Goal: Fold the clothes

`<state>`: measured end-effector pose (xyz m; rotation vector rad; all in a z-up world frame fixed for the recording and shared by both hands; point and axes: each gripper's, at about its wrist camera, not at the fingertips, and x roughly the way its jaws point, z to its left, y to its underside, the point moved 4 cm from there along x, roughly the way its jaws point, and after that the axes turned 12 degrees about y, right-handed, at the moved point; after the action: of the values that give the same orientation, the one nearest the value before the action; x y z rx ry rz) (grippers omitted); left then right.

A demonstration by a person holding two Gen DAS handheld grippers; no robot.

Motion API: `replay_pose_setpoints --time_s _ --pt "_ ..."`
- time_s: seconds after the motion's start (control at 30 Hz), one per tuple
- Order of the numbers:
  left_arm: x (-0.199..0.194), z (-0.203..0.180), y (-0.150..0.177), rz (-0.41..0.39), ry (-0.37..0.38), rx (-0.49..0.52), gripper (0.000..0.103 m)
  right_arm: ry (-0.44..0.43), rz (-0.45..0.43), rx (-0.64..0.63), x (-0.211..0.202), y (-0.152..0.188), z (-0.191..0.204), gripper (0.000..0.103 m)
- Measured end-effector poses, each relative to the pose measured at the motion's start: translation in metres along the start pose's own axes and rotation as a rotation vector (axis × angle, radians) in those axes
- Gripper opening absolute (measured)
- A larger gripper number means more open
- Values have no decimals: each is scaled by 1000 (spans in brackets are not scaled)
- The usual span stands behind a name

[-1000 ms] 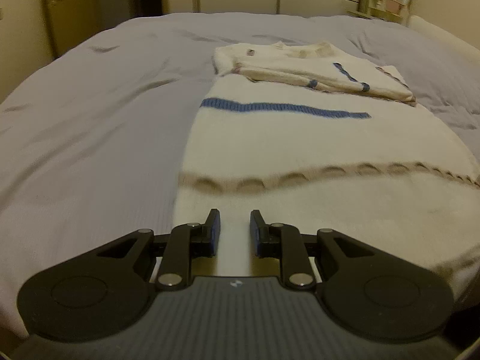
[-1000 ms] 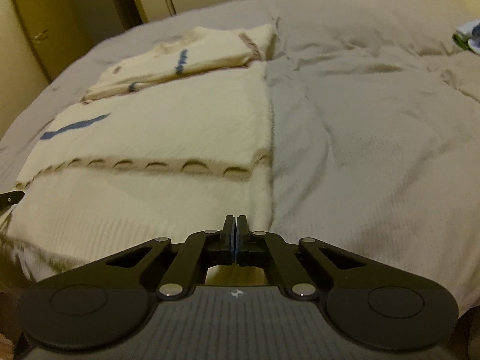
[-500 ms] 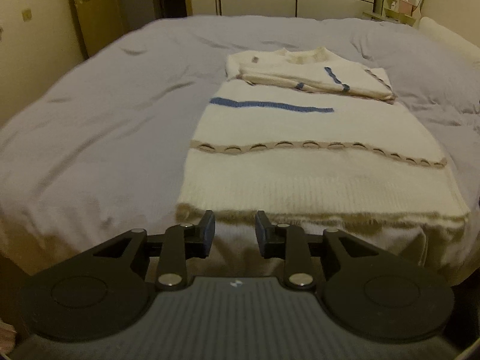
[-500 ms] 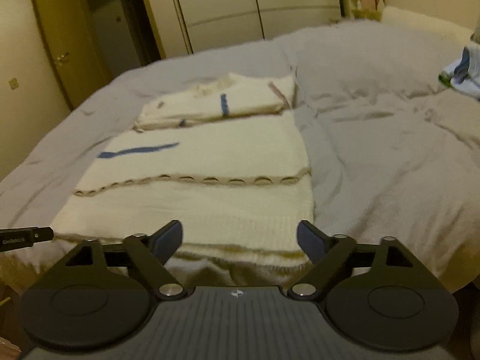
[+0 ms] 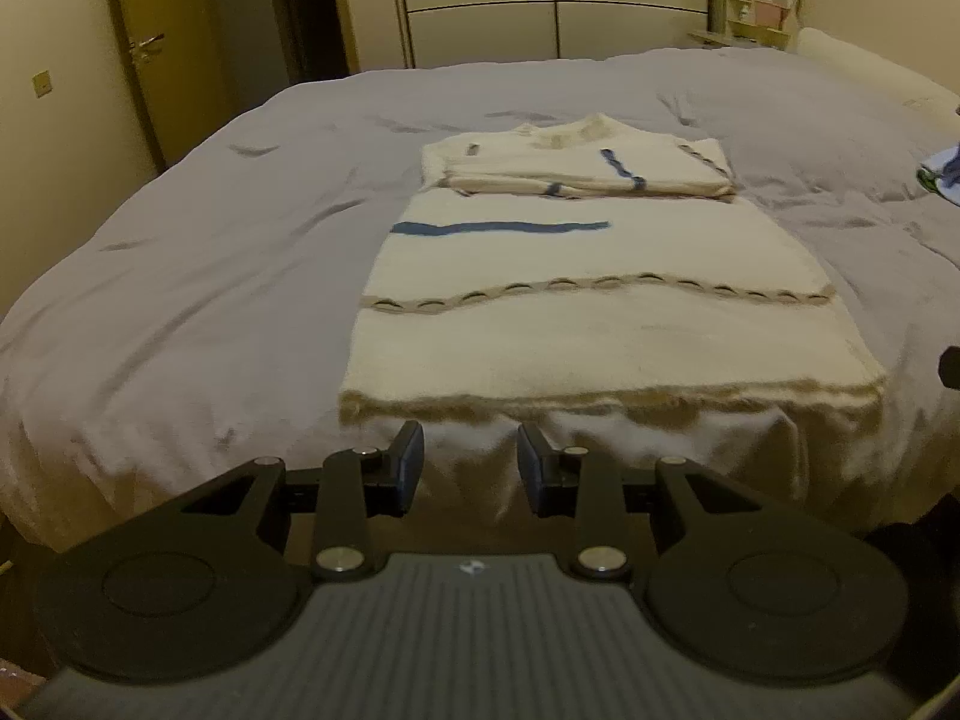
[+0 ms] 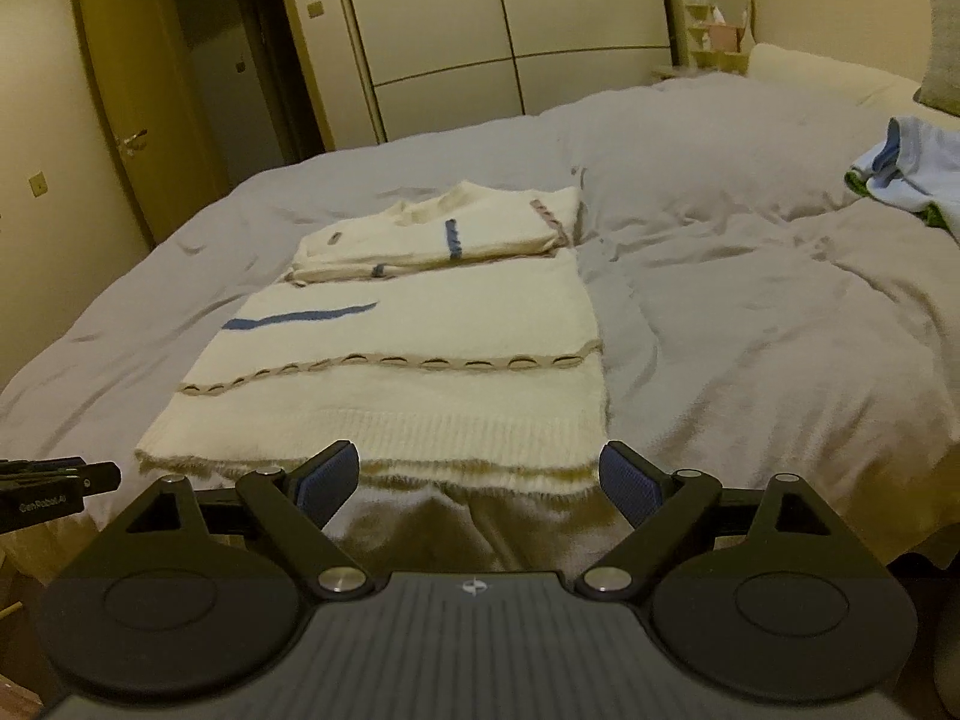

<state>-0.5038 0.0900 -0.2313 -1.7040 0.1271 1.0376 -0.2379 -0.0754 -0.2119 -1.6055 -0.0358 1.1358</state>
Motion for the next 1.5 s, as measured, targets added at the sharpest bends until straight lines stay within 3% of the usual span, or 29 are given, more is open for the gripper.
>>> replay_pose_setpoints --time_s 0.67,1.03,1.17,1.5 --pt "-11 -39 9 2 52 81 31 20 8 36 -19 22 -26 90" --pt "5 -37 8 41 58 78 32 36 49 37 -1 24 -31 90" --pt "18 -16 11 56 92 25 40 46 73 34 11 24 -34 90" --pt "69 83 -6 80 88 -204 44 0 218 149 82 23 -52 90"
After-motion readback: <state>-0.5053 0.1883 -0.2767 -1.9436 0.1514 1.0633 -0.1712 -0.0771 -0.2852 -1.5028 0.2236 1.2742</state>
